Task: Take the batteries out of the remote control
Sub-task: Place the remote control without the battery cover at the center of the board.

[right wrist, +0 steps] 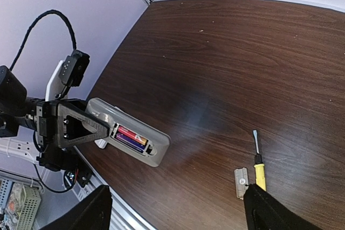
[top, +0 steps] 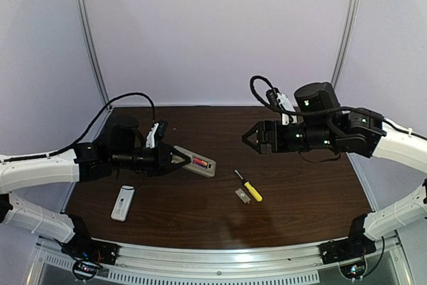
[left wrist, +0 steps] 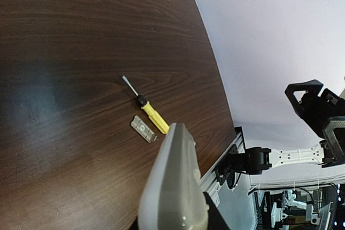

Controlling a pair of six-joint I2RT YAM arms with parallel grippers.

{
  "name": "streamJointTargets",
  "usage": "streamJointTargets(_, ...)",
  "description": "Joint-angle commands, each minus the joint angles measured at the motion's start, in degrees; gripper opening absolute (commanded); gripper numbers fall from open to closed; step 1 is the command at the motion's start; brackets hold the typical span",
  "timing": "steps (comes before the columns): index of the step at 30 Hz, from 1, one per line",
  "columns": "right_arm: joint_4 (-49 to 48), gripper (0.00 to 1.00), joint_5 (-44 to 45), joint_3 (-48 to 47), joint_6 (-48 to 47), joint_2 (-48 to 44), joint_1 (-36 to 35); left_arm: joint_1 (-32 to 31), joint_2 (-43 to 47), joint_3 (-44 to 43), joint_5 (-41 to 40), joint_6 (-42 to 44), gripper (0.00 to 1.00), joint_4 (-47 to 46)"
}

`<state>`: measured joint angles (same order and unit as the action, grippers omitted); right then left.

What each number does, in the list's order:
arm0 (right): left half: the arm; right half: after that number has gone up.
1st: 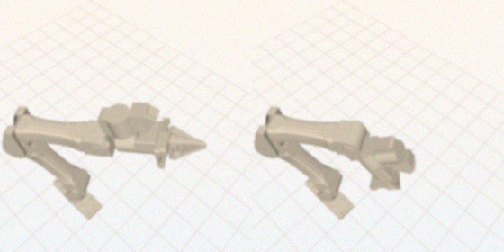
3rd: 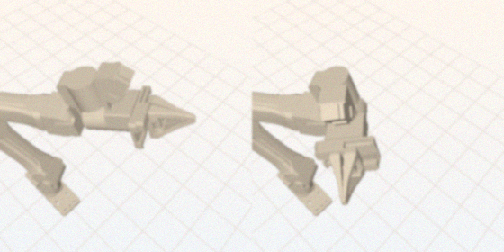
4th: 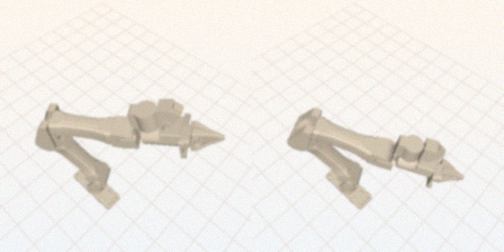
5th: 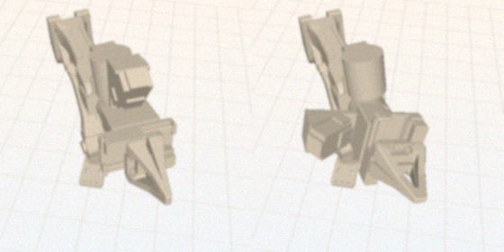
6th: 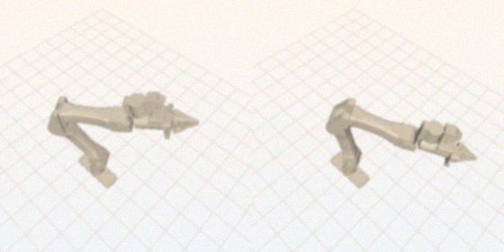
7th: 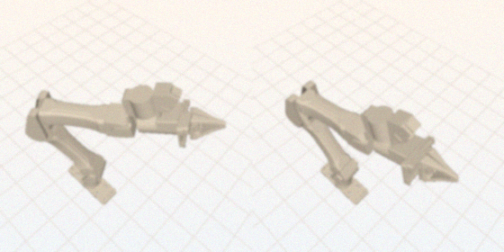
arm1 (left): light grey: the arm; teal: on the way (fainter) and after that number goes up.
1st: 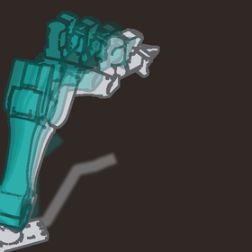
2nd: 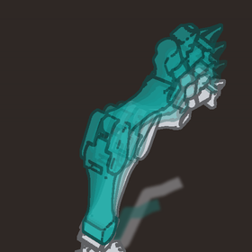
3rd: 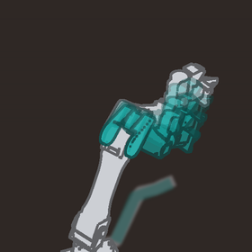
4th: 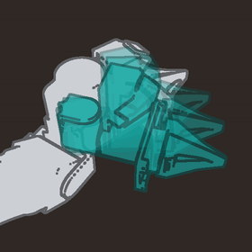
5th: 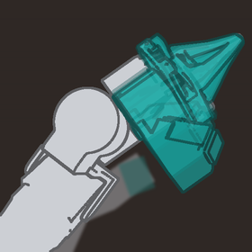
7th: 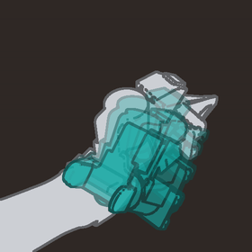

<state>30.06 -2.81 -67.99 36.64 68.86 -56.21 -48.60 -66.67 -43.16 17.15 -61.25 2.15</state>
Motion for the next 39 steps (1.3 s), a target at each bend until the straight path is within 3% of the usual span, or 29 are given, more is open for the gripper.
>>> streamJointTargets(1,6.08,0.87,5.76,0.77,-3.62,-1.73,0.3,-0.27,-0.11,2.96,2.54,-2.07,0.0,-8.03)
streamJointTargets(18,11.25,0.89,7.48,3.84,-5.44,1.19,0.3,-0.27,-11.27,9.64,6.8,-4.79,0.0,-23.62)
streamJointTargets(27,11.24,0.89,7.57,5.83,-5.11,0.81,0.31,-0.27,-17.5,9.55,9.12,-4.84,0.0,-27.78)
streamJointTargets(39,11.56,0.9,6.87,7.08,-5.48,2.77,0.31,-0.27,-19.14,13.74,8.99,-6.64,0.0,-30.66)
